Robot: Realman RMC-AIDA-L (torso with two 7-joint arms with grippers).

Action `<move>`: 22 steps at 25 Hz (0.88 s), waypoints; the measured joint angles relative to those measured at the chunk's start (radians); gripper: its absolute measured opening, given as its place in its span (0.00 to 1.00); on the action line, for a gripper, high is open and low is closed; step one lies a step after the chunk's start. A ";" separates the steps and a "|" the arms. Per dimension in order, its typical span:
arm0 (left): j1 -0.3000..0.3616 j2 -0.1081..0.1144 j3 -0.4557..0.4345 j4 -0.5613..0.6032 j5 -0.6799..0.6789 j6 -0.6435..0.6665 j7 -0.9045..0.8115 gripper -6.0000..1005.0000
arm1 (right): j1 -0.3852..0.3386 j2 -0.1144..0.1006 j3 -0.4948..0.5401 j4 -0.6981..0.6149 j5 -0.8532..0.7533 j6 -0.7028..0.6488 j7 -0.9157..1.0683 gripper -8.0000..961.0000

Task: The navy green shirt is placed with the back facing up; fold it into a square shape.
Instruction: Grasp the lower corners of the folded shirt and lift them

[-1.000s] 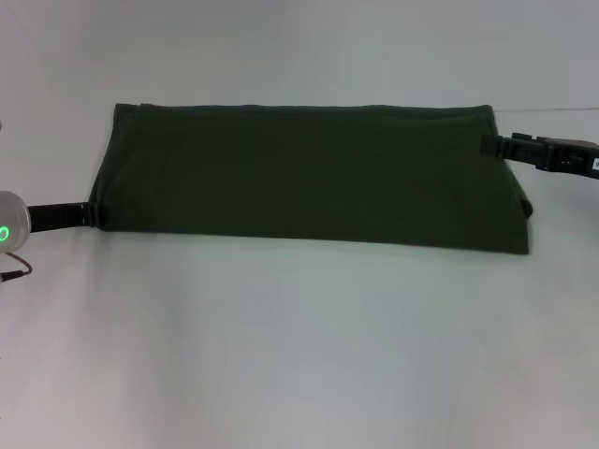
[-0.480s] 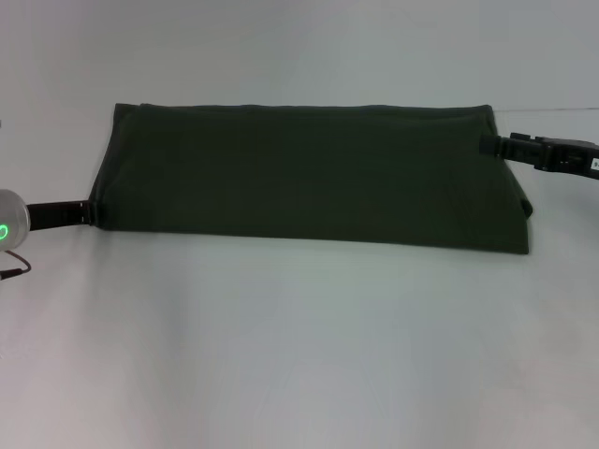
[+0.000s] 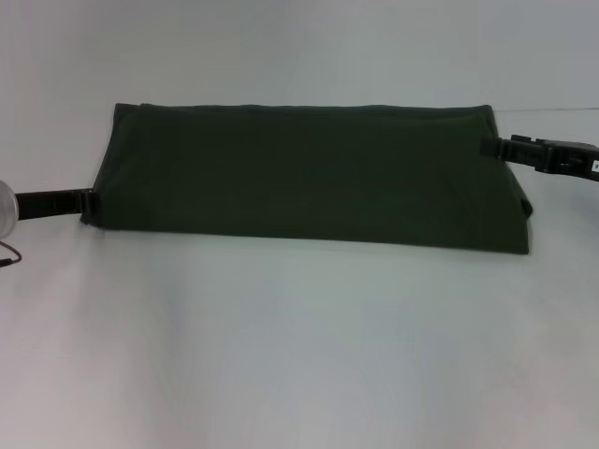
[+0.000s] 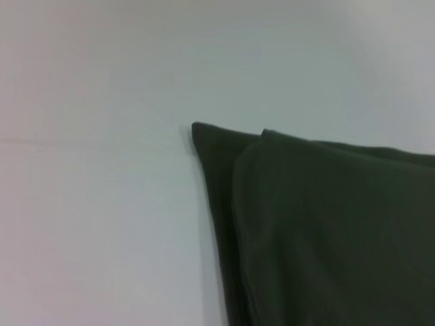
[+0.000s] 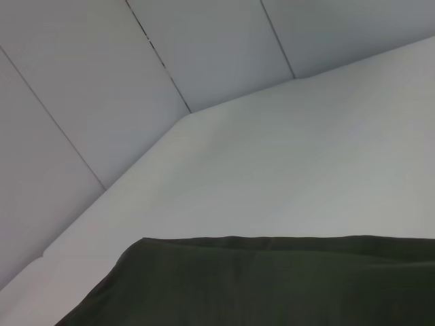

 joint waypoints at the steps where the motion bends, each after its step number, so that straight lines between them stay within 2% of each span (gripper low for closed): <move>1: 0.001 0.000 -0.002 0.006 0.000 0.004 -0.003 0.10 | 0.000 0.000 0.000 0.000 0.000 0.000 0.000 0.81; 14: 0.005 0.004 -0.016 0.024 0.014 0.030 -0.022 0.11 | -0.005 -0.002 -0.002 0.000 0.000 -0.002 0.002 0.81; 22: 0.021 0.007 -0.100 0.057 0.011 0.116 -0.032 0.12 | -0.001 -0.003 -0.019 0.000 0.000 0.000 0.002 0.81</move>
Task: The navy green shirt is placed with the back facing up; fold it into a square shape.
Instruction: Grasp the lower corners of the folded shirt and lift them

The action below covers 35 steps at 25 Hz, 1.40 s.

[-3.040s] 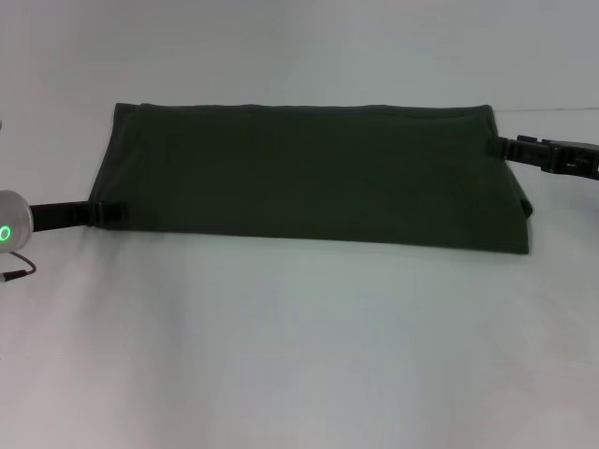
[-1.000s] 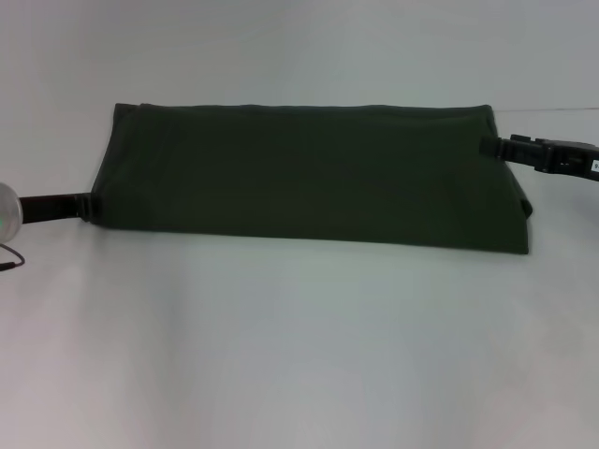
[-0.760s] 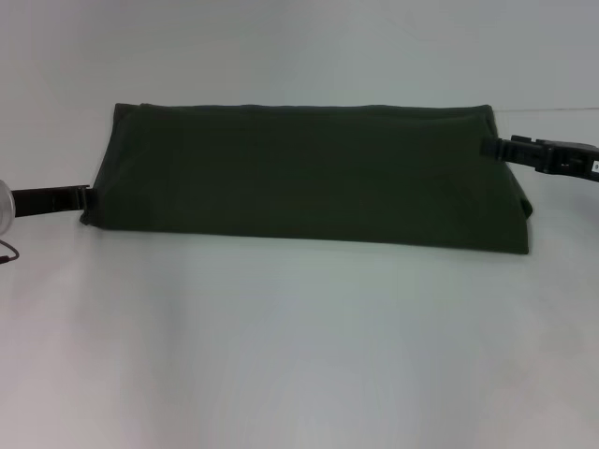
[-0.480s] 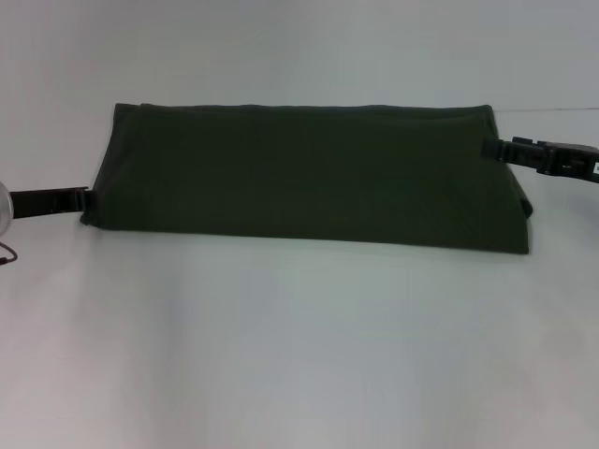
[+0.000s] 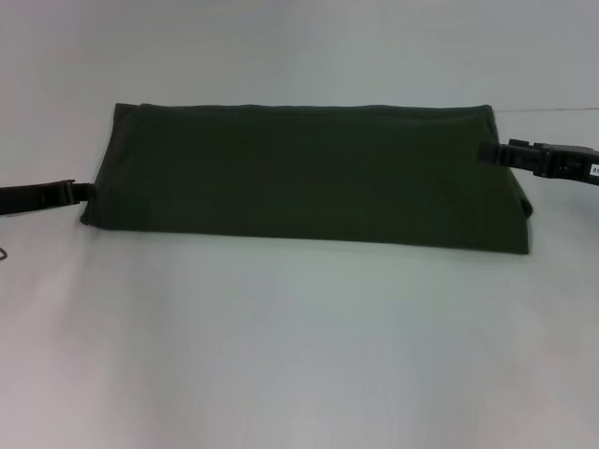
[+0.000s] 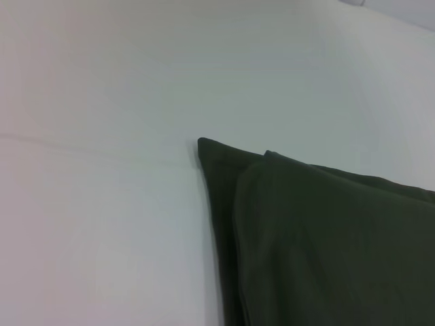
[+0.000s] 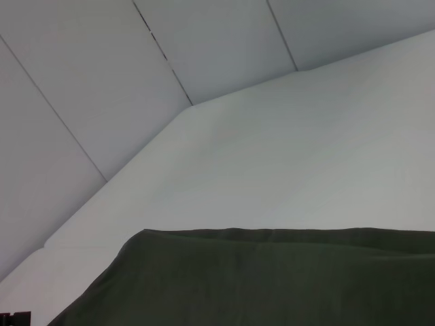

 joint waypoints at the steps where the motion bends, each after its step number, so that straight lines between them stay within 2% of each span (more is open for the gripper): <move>1: 0.003 -0.002 0.001 0.004 0.001 0.003 0.000 0.12 | 0.000 0.000 -0.001 0.000 0.000 0.000 0.000 0.81; 7: 0.009 -0.010 0.014 0.012 0.004 0.007 0.010 0.32 | 0.004 -0.002 -0.007 0.000 0.000 0.000 -0.001 0.81; 12: 0.008 -0.027 0.022 0.011 0.004 -0.022 0.047 0.54 | 0.006 -0.002 -0.010 0.000 0.000 0.000 -0.007 0.81; 22: -0.009 -0.046 0.024 -0.018 0.002 -0.104 0.090 0.56 | 0.008 -0.005 -0.012 0.000 0.000 0.000 -0.008 0.81; 27: -0.024 -0.044 0.031 -0.074 0.004 -0.154 0.104 0.56 | 0.008 -0.006 -0.018 -0.002 0.000 0.000 -0.003 0.81; 35: -0.025 -0.045 0.037 -0.081 0.001 -0.164 0.105 0.56 | 0.010 -0.006 -0.021 -0.010 0.000 0.000 0.001 0.81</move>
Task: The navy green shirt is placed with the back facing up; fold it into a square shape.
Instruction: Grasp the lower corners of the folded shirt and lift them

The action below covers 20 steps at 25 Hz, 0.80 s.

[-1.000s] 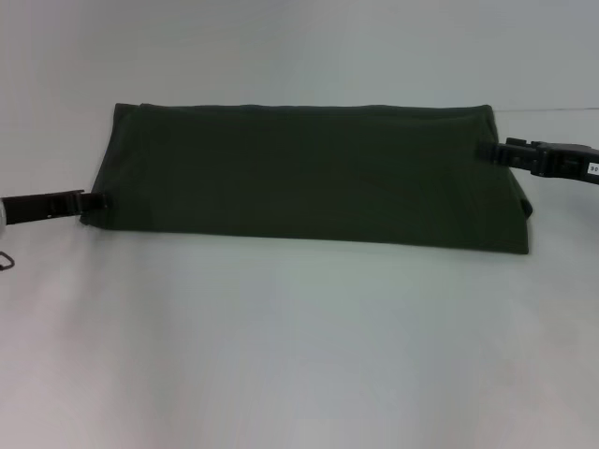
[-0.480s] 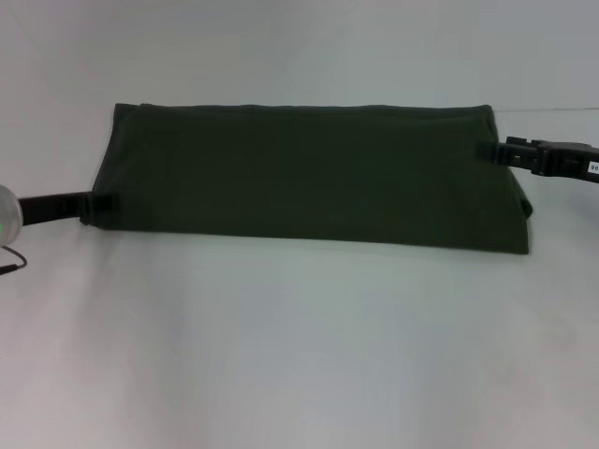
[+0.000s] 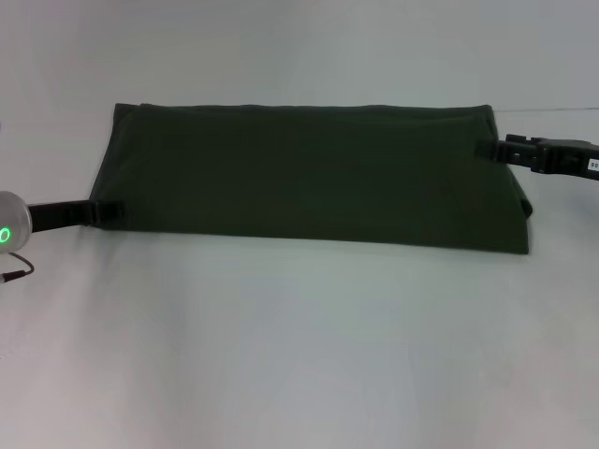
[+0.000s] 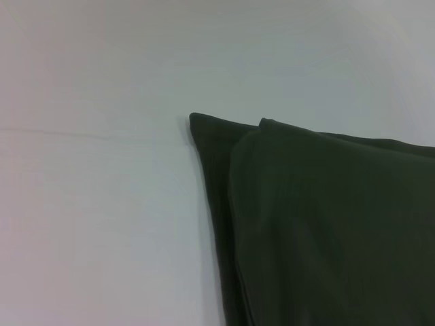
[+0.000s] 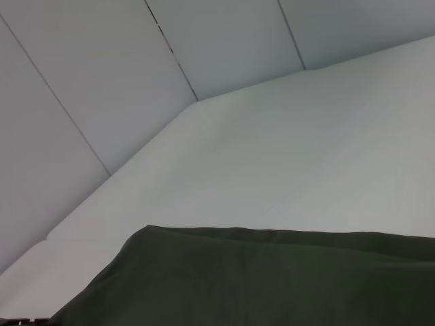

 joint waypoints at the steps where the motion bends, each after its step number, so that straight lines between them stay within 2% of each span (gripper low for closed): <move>1: 0.000 0.000 0.000 0.000 -0.001 0.002 0.000 0.56 | 0.000 0.000 0.000 0.000 0.000 0.000 0.000 0.81; 20: -0.007 0.004 0.002 -0.001 0.003 0.031 -0.004 0.56 | 0.001 0.003 0.000 0.001 0.000 0.002 0.003 0.80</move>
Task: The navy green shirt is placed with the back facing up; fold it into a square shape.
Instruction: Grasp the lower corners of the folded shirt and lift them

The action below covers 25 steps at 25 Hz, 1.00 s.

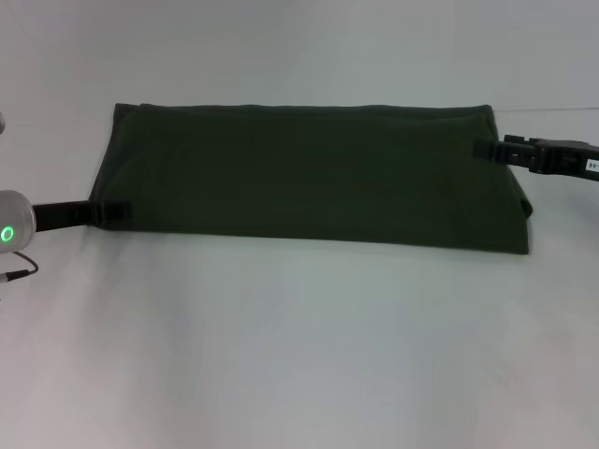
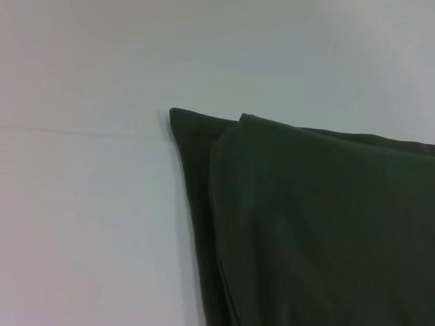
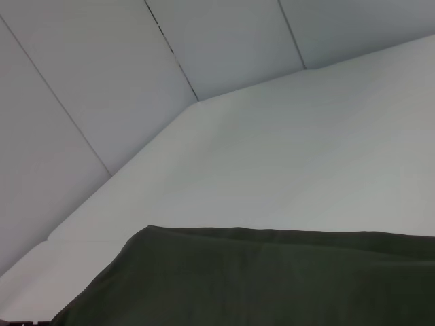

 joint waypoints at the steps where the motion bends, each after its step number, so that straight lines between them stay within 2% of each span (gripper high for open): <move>1: 0.000 0.000 0.000 0.000 0.000 -0.001 0.000 0.56 | 0.000 0.000 0.000 0.000 0.000 0.000 0.000 0.80; 12: 0.001 0.000 0.000 -0.011 0.006 -0.017 0.000 0.55 | 0.000 0.002 0.000 0.000 0.000 0.000 0.000 0.80; 17: 0.002 -0.002 0.000 -0.012 0.009 -0.035 0.001 0.49 | 0.000 0.002 0.000 0.000 0.000 0.000 0.000 0.80; 20: 0.002 -0.002 0.000 -0.012 0.009 -0.036 0.001 0.35 | 0.000 0.002 0.000 0.000 0.000 0.000 0.000 0.80; 25: 0.001 -0.002 0.000 -0.012 0.009 -0.037 0.003 0.35 | 0.000 0.001 0.000 0.000 0.000 0.000 0.000 0.79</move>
